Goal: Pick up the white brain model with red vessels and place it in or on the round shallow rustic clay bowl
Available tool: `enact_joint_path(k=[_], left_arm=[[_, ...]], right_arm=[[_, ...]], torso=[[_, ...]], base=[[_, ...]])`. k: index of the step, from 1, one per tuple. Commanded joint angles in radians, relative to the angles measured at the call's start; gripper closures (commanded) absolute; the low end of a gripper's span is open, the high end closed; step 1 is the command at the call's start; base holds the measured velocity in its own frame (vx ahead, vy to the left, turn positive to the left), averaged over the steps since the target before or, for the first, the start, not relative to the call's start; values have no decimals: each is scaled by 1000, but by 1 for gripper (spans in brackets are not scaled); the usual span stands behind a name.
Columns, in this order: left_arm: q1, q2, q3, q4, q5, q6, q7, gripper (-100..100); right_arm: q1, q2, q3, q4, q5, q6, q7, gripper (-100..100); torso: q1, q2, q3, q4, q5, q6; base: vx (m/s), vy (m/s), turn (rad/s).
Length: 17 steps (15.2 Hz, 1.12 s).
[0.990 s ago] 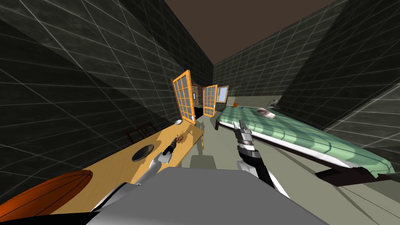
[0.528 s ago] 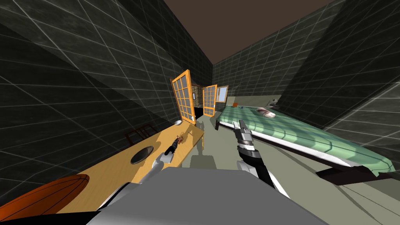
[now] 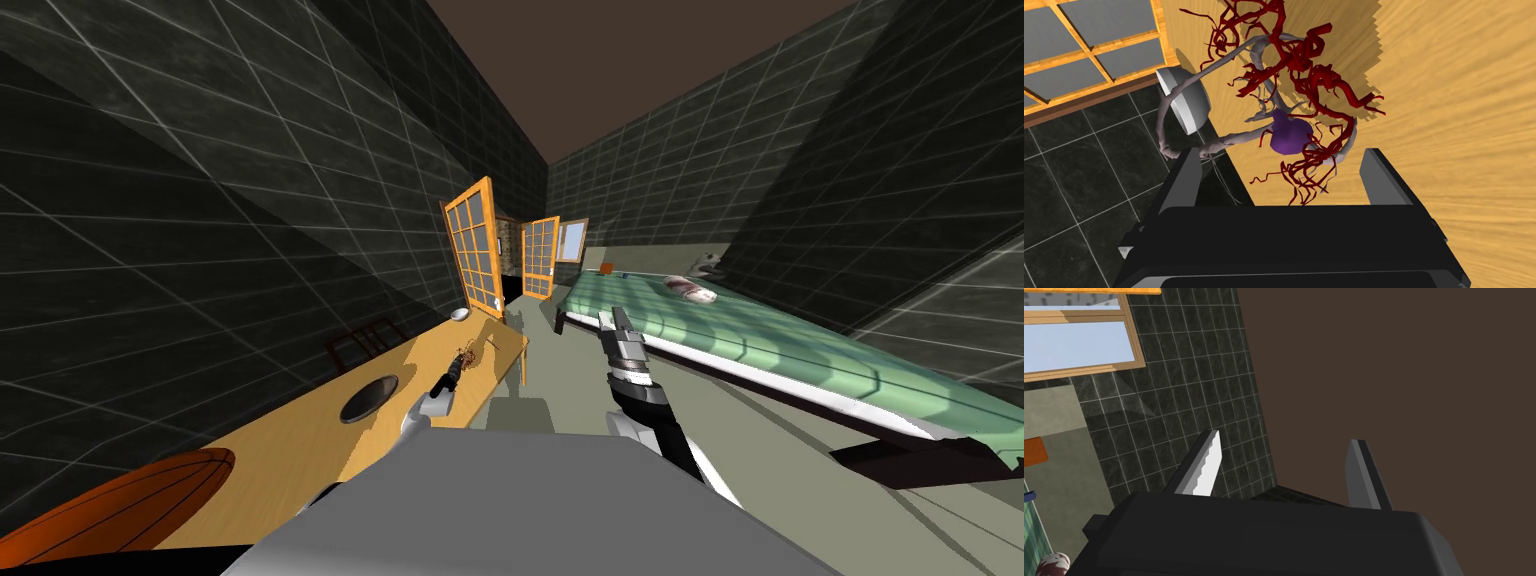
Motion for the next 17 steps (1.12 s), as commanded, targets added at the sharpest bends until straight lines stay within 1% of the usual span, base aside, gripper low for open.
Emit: enact_joint_path(k=[1, 5, 6, 7, 14, 15, 16, 17], left_arm=[[0, 0, 0, 0, 0, 0, 0, 100], [0, 1, -1, 0, 0, 0, -1, 100], [-8, 39, -32, 23, 13, -12, 38, 100], [-8, 39, -32, 23, 13, -12, 38, 100], [-33, 175, -143, 104, 60, -57, 173, 100], [-37, 149, -123, 106, 51, -54, 145, 100], [-40, 184, -123, 113, 63, -49, 162, 100], [-41, 200, -122, 113, 68, -45, 166, 100]], right_arm=[[0, 0, 0, 0, 0, 0, 0, 0], [0, 0, 0, 0, 0, 0, 0, 0], [0, 0, 0, 0, 0, 0, 0, 0], [0, 0, 0, 0, 0, 0, 0, 0], [0, 0, 0, 0, 0, 0, 0, 0], [0, 0, 0, 0, 0, 0, 0, 0], [0, 0, 0, 0, 0, 0, 0, 0], [0, 0, 0, 0, 0, 0, 0, 0]], torso=[[0, 0, 0, 0, 0, 0], [-4, 2, 1, 1, -1, 0], [-5, 2, 2, 1, -1, 0], [-6, 3, 2, 1, -1, 0], [-13, 7, 5, 3, -4, 0], [-14, 7, 5, 3, -4, 0], [-12, 7, 5, 3, -4, 0], [-9, 8, 6, 4, -4, 0]], base=[[10, 21, -4], [1, 4, 1], [-19, -38, -37], [-32, -77, -33], [-41, -99, -24], [-20, -62, 1], [-59, 0, -142], [-126, 62, -263]])
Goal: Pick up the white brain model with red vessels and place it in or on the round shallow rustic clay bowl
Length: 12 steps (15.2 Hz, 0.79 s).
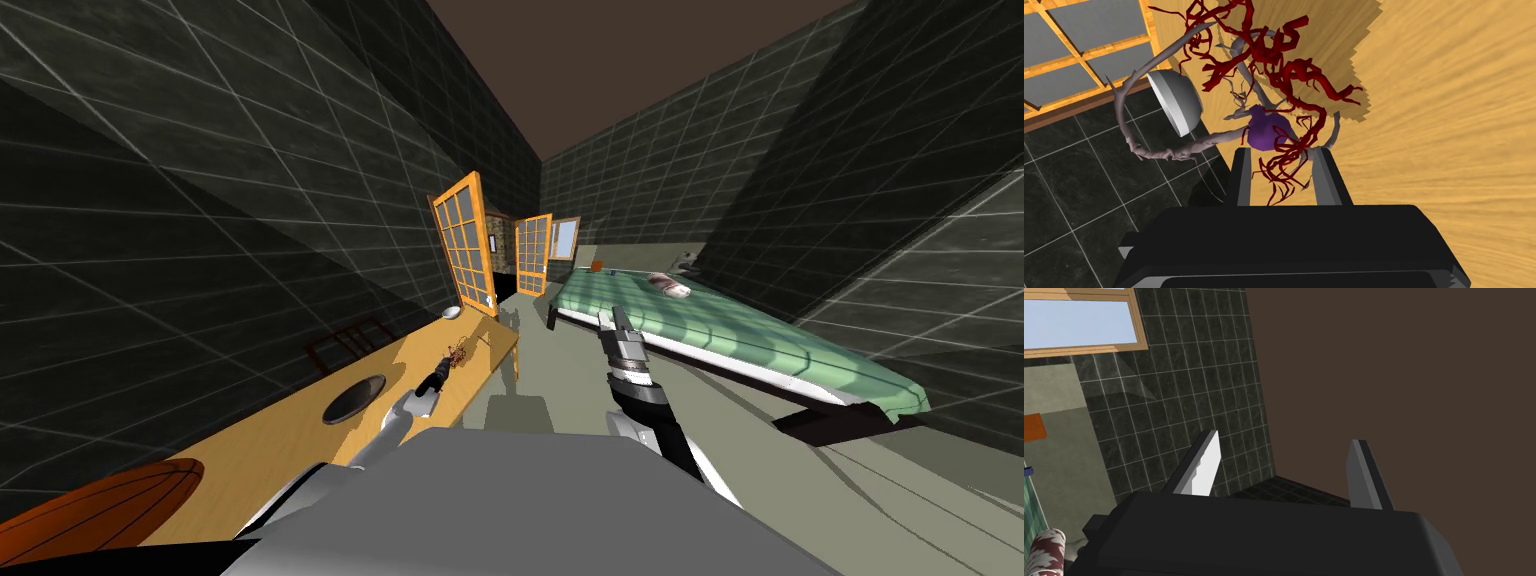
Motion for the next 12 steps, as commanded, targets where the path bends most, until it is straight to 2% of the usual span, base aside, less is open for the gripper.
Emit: enact_joint_path(k=[1, 5, 6, 10, 11, 12], left_arm=[[-8, 38, 3, 13, 12, 3, 11, 100], [-13, 125, 10, 9, 35, 25, 36, 100], [-13, 125, 10, 9, 35, 25, 36, 100], [-16, 225, 18, 3, 57, 50, 63, 100], [-16, 229, 18, 3, 57, 50, 63, 100], [-17, 255, 20, 2, 63, 57, 70, 100]], right_arm=[[0, 0, 0, 0, 0, 0, 0, 0], [0, 0, 0, 0, 0, 0, 0, 0], [0, 0, 0, 0, 0, 0, 0, 0], [0, 0, 0, 0, 0, 0, 0, 0], [0, 0, 0, 0, 0, 0, 0, 0], [0, 0, 0, 0, 0, 0, 0, 0]], torso=[[0, 0, 0, 0, 0, 0], [8, 10, 6, 3, 0, -2], [8, 10, 6, 3, 0, -2], [4, 7, 5, 3, -2, 0], [3, 8, 6, 3, -2, 1], [2, 9, 6, 3, -2, -1]], base=[[-160, 105, -265], [-200, 113, -239], [-166, 90, -130], [-155, 75, -254], [-195, 57, -185], [-175, 42, -133]])
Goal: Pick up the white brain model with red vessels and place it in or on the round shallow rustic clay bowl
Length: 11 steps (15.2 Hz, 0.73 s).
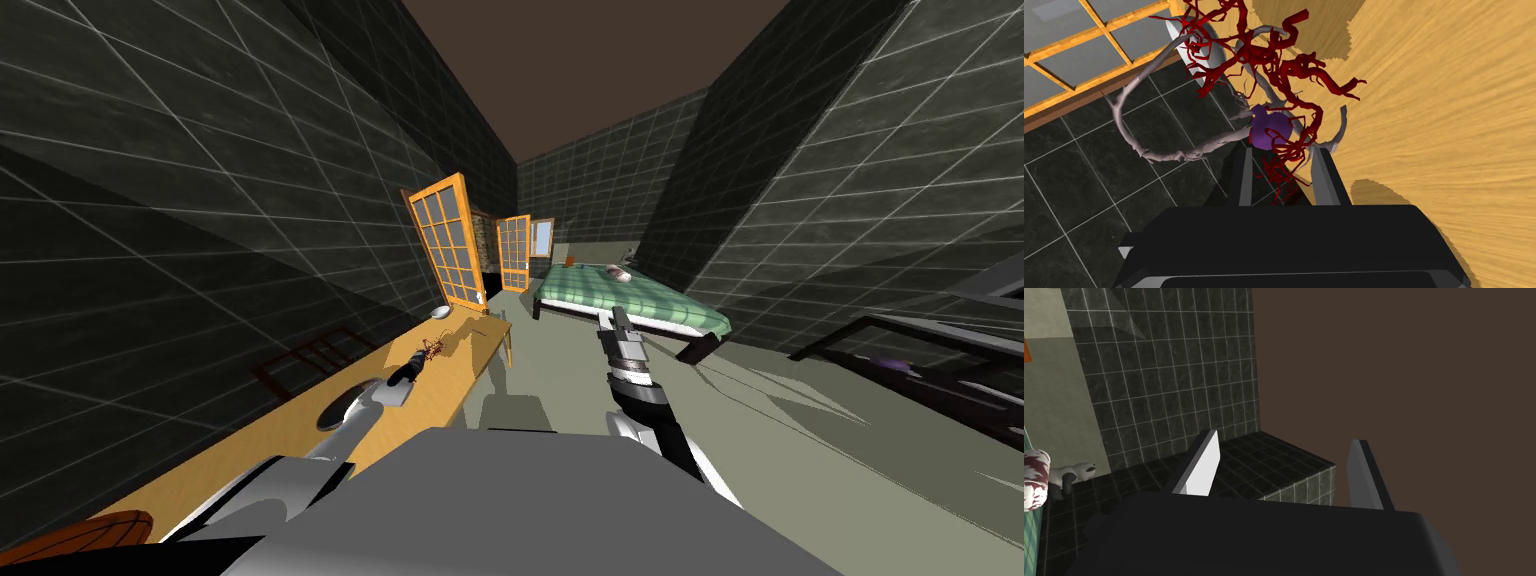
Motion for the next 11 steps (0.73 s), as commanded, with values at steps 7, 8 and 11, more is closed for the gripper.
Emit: enact_joint_path(k=[7, 8, 11], left_arm=[[-4, 134, -4, 0, 38, 31, 43, 100], [-5, 155, -3, 2, 46, 38, 49, 100], [-11, 202, -4, 13, 75, 60, 67, 100]], right_arm=[[0, 0, 0, 0, 0, 0, 0, 0], [0, 0, 0, 0, 0, 0, 0, 0], [0, 0, 0, 0, 0, 0, 0, 0]], torso=[[0, 0, 1, 1, -2, 2], [0, 1, 1, 2, -2, 1], [1, 1, 2, 2, -2, 0]], base=[[-155, 56, -191], [-184, 81, -132], [-192, 83, -187]])
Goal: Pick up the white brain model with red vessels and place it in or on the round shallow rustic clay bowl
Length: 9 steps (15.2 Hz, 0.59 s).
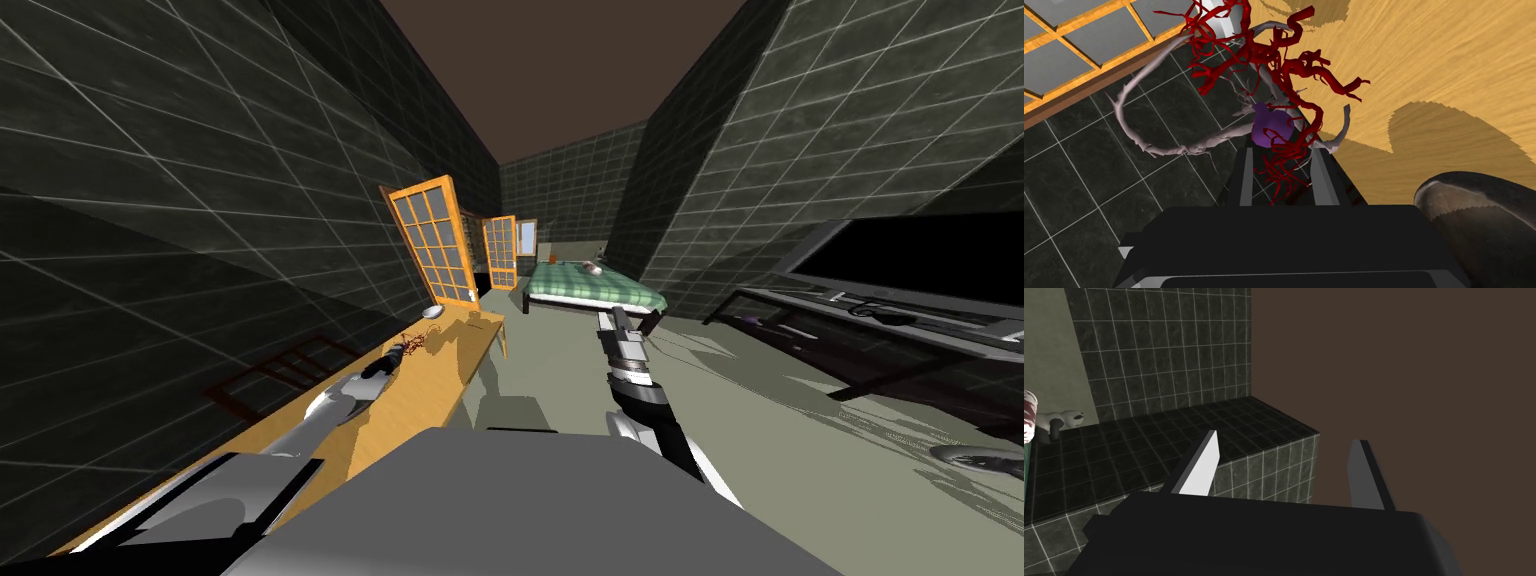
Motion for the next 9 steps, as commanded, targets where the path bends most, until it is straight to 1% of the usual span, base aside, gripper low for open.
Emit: enact_joint_path(k=[1, 4, 7, 8, 9], left_arm=[[-8, 22, -2, 10, 16, 15, 9, 100], [-16, 47, -6, 31, 53, 38, 25, 100], [-25, 55, -12, 59, 95, 60, 39, 100], [-25, 55, -12, 59, 95, 60, 39, 100], [-28, 55, -14, 69, 109, 67, 44, 100]], right_arm=[[0, 0, 0, 0, 0, 0, 0, 0], [0, 0, 0, 0, 0, 0, 0, 0], [0, 0, 0, 0, 0, 0, 0, 0], [0, 0, 0, 0, 0, 0, 0, 0], [0, 0, 0, 0, 0, 0, 0, 0]], torso=[[0, 0, 0, 0, 0, 0], [2, 2, 1, 1, 1, -1], [5, 6, 3, 1, 2, -2], [6, 6, 4, 2, 2, -2], [6, 4, 3, 1, 2, -3]], base=[[-249, 86, -234], [-228, 104, -198], [-267, 136, -185], [-206, 124, -100], [-182, 108, -60]])
